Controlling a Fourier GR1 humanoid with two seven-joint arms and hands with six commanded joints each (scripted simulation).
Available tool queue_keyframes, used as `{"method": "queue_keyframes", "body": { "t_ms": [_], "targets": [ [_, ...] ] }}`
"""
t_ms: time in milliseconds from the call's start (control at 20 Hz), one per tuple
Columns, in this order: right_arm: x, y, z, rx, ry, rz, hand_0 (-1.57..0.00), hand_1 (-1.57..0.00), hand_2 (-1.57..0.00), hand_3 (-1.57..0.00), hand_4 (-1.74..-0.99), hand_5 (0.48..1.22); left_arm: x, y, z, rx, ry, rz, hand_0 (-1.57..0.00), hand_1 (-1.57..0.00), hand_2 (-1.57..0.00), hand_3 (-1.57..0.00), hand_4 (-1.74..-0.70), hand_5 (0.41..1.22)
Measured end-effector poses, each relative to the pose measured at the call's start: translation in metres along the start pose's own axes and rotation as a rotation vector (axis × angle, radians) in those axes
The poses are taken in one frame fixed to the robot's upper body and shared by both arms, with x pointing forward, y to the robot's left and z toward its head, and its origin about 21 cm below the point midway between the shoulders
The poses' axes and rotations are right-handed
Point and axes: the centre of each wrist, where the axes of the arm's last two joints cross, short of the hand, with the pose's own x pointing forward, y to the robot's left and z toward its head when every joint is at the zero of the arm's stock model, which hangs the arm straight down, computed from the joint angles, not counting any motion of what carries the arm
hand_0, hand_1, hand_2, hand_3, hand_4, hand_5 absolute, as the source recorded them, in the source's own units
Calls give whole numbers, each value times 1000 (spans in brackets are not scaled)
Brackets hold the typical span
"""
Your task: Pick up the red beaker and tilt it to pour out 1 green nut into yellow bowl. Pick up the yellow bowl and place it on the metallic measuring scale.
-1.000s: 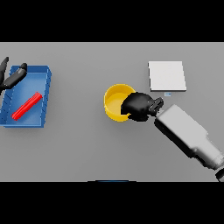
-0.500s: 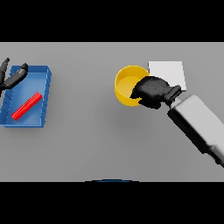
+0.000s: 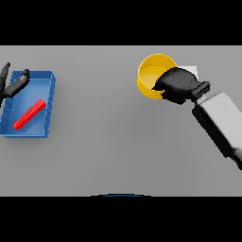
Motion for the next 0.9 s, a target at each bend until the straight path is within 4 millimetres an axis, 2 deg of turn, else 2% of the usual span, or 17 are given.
{"method": "queue_keyframes", "body": {
  "t_ms": [450, 750, 900],
  "targets": [
    [-59, 20, -2, -23, 162, -57, -1571, -1571, -1519, -1156, -1741, 1221, 4, 3, 4, -3, 34, -16, 1, 1, 1, 1, -722, 732],
    [-81, 40, -12, 0, 247, -117, -1571, -1571, -1439, -1318, -1741, 1221, 1, 6, 6, 1, 41, -17, 1, 1, 1, 1, -725, 712],
    [-84, 50, -16, 19, 250, -155, -1562, -1571, -1405, -1374, -1741, 1221, 3, 3, 5, 1, 35, -17, 1, 1, 1, 1, -726, 710]
  ]
}}
